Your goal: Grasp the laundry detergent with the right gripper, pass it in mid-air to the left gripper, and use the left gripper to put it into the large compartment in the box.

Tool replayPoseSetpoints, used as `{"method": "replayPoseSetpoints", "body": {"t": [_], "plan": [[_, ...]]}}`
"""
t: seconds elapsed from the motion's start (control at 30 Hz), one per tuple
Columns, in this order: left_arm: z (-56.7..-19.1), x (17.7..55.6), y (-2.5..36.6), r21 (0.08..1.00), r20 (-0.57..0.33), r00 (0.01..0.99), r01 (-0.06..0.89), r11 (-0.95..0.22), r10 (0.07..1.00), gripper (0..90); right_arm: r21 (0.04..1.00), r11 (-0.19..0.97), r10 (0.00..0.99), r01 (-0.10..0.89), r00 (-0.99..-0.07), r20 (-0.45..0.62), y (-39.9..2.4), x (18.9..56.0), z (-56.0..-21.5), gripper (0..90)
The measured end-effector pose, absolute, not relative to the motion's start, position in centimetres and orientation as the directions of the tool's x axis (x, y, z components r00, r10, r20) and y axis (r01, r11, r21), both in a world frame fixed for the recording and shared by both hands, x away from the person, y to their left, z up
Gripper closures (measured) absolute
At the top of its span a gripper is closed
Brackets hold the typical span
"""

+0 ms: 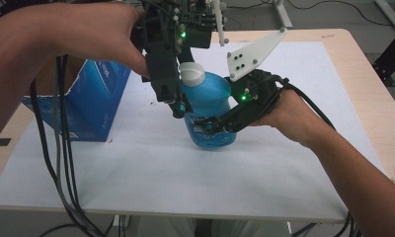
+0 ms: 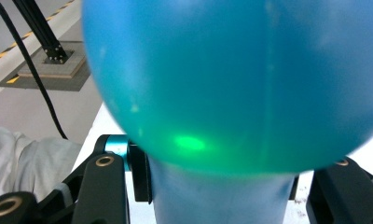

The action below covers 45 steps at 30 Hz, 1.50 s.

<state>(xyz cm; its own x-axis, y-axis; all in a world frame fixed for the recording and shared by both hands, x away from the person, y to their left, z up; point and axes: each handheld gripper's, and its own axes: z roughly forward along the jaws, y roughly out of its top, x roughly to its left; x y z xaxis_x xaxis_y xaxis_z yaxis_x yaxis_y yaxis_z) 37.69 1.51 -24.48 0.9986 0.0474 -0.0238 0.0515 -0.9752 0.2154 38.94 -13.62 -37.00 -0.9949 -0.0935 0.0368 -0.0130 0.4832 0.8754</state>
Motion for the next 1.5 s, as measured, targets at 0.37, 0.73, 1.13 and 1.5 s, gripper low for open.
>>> {"method": "replayPoseSetpoints", "body": {"t": [0.37,0.73,1.13,1.5], "plan": [[-25.0,38.0,0.6,0.207,-0.027,0.999,0.041,-0.977,0.036,3.5,0.885,0.466,-0.083,-0.001,-0.996,0.043,-13.4,39.0,-37.0,44.7],[-25.4,38.1,0.1,0.206,-0.033,0.999,0.034,-0.978,0.028,8.0,0.886,0.464,-0.076,0.002,-0.996,0.042,-13.6,39.0,-36.8,44.6],[-25.5,38.3,0.2,0.204,-0.024,0.999,0.04,-0.978,0.036,16.1,0.886,0.463,-0.079,-0.002,-0.996,0.039,-13.6,39.0,-36.8,44.6],[-25.7,38.3,0.0,0.194,-0.02,1.0,0.027,-0.981,0.024,22.7,0.89,0.457,-0.08,-0.002,-0.996,0.039,-13.6,39.0,-36.8,44.6]]}}
